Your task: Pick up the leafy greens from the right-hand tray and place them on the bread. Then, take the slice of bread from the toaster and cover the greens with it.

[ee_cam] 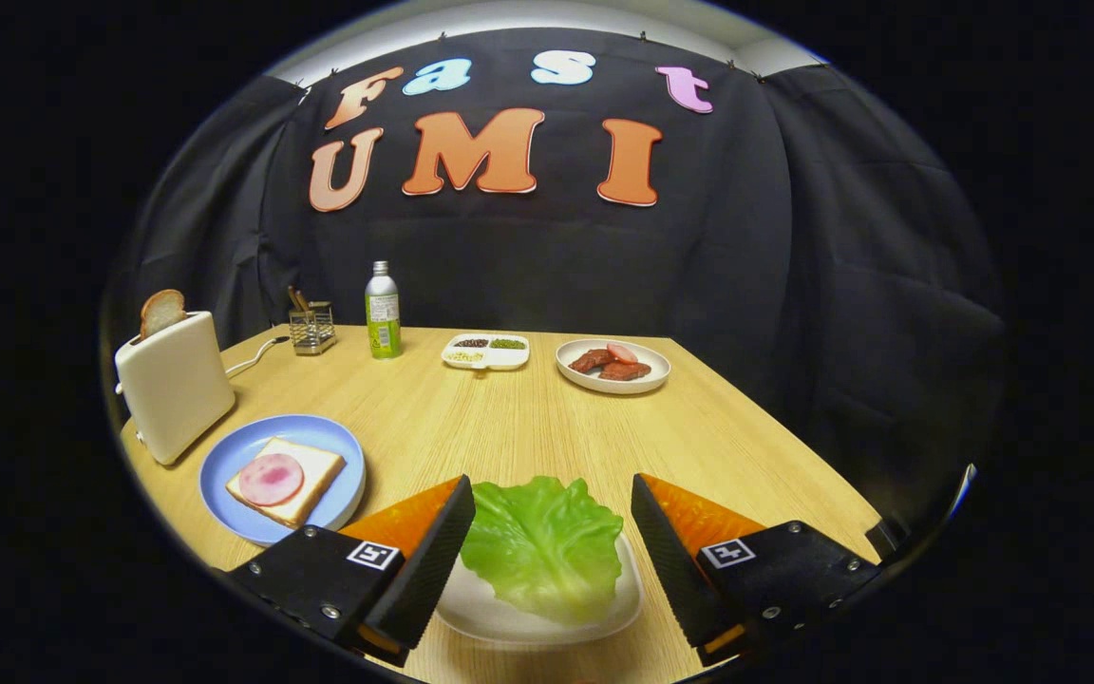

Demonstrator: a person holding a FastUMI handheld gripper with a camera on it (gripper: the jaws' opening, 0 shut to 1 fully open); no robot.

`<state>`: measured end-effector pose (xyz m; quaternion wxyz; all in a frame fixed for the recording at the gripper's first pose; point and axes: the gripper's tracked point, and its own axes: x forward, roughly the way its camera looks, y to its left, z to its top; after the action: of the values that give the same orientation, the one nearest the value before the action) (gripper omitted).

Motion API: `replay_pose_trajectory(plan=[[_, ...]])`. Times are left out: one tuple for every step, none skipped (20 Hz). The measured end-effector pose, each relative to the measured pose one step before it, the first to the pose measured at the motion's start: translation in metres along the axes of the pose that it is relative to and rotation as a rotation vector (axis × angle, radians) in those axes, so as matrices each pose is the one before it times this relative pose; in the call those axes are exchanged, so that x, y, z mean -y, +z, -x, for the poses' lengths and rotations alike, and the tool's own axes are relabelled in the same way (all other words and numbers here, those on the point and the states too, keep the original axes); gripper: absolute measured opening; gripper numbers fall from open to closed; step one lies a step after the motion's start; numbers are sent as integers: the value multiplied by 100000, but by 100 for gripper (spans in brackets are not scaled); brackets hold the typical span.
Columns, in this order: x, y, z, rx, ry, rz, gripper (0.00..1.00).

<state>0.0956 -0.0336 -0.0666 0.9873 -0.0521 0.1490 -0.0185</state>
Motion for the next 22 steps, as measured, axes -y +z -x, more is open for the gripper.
replay_pose_trajectory(plan=[[113, -460, -339, -1865, -384, 677, 99], [54, -455, -285, -1747, -32, 416, 99], [16, -460, -301, -1843, 65, 189, 100], [54, -574, -273, -2186, 6, -201, 99], [-83, -509, -199, -2039, 571, -611, 100], [-194, -481, -102, -1934, 983, -893, 100], [-185, -345, -119, -1282, 858, -1024, 100], [-49, -398, -122, -1388, 543, -602, 100], [-109, -382, -140, -1506, 239, -9, 99], [-103, -353, -121, -1145, -32, 354, 99], [-70, -194, -32, -644, 52, 733, 100], [-138, -253, -64, -592, -65, 845, 100], [-128, -181, -91, -573, 46, 757, 100], [-216, -270, -58, -962, 467, 471, 100], [-237, -278, -78, -1066, 821, 163, 99], [-276, -285, -91, -876, 693, -15, 99], [-134, -202, -93, -717, 82, 65, 99], [32, -148, -75, -460, 7, -160, 99], [-52, -67, -81, -268, 301, -708, 98], [-66, -172, -40, -396, 342, -848, 98], [-133, -33, 79, -189, 513, -1089, 96], [-97, -135, -109, -345, 526, -1021, 95]])
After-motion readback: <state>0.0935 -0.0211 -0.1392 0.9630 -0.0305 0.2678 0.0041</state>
